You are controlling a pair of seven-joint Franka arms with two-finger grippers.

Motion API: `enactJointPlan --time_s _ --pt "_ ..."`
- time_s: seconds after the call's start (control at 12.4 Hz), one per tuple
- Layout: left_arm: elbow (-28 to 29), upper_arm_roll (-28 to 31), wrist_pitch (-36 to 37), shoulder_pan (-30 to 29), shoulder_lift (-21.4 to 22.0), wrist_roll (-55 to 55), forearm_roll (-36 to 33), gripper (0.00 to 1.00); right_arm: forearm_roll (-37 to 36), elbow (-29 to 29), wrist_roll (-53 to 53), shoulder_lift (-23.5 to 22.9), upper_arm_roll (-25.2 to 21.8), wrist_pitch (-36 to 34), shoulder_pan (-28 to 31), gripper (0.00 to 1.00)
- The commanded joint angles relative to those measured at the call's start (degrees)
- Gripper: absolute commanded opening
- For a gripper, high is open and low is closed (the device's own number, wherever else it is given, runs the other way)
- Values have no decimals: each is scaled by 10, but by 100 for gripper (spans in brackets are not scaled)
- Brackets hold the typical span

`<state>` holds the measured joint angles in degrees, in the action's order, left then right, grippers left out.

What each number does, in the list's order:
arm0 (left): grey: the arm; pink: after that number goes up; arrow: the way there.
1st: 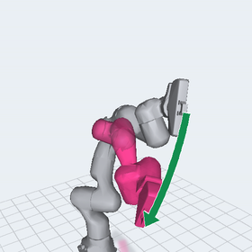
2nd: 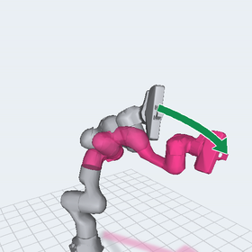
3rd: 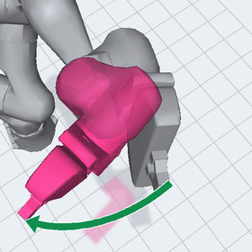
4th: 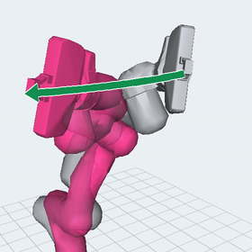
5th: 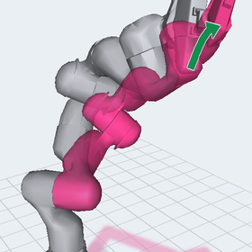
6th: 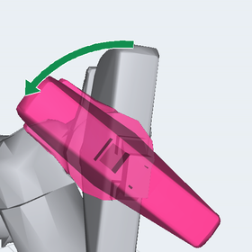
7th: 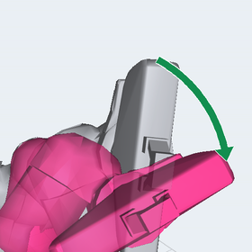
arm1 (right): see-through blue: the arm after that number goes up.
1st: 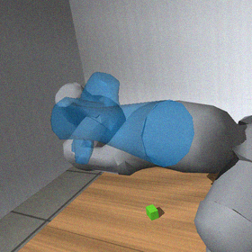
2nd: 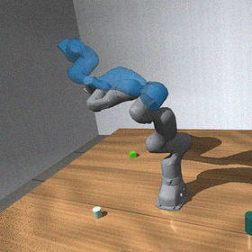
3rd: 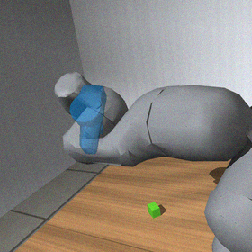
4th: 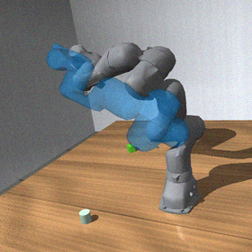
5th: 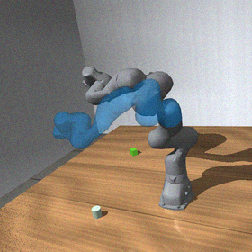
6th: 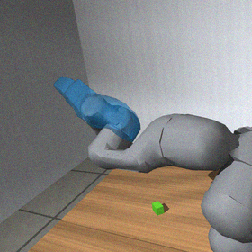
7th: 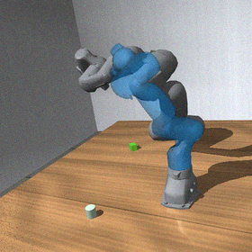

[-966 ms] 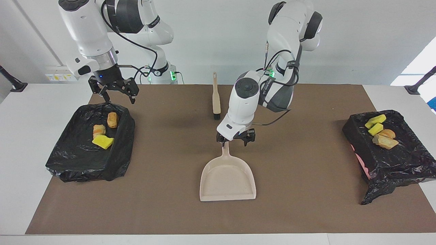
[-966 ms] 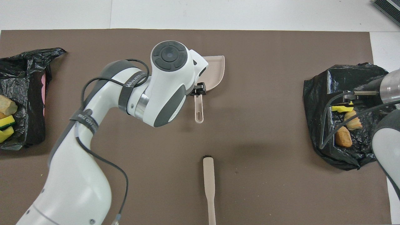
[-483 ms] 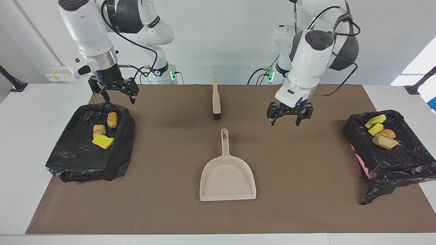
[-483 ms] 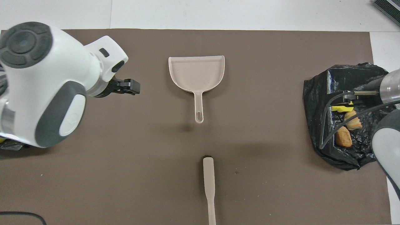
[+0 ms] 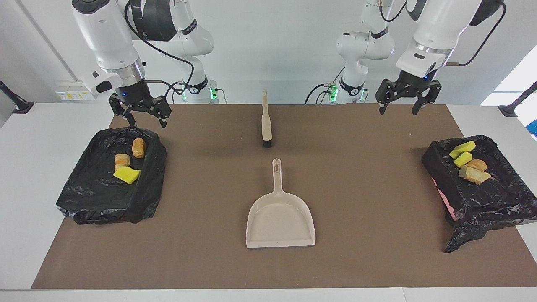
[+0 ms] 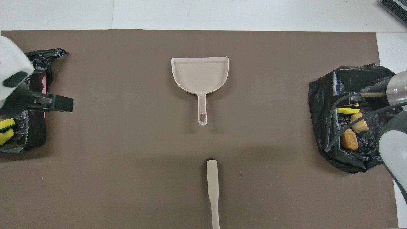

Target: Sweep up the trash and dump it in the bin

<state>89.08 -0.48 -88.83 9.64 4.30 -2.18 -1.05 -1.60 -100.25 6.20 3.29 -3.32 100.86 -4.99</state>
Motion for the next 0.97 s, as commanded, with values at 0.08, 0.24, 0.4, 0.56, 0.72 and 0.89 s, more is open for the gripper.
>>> enactJointPlan --time_s 0.08,0.24,0.4,0.56,0.72,0.89 --pt "-86 -5 58 -32 -41 31 11 100 5 -1 -7 1 2 1 4 100" --pt "-114 -6 75 -49 -58 31 30 100 4 -1 -4 1 1 3 4 100" --pt "-103 -7 74 -53 -41 28 30 100 4 0 -6 1 0 -7 4 100" --pt "-95 -6 79 -53 -36 26 28 100 2 0 14 4 2 -37 2 100" --pt "-61 -6 68 -53 -17 30 28 100 3 -1 5 10 -1 -56 3 100" --pt "-59 -6 69 -54 -17 28 27 100 2 14 7 12 5 -68 3 100"
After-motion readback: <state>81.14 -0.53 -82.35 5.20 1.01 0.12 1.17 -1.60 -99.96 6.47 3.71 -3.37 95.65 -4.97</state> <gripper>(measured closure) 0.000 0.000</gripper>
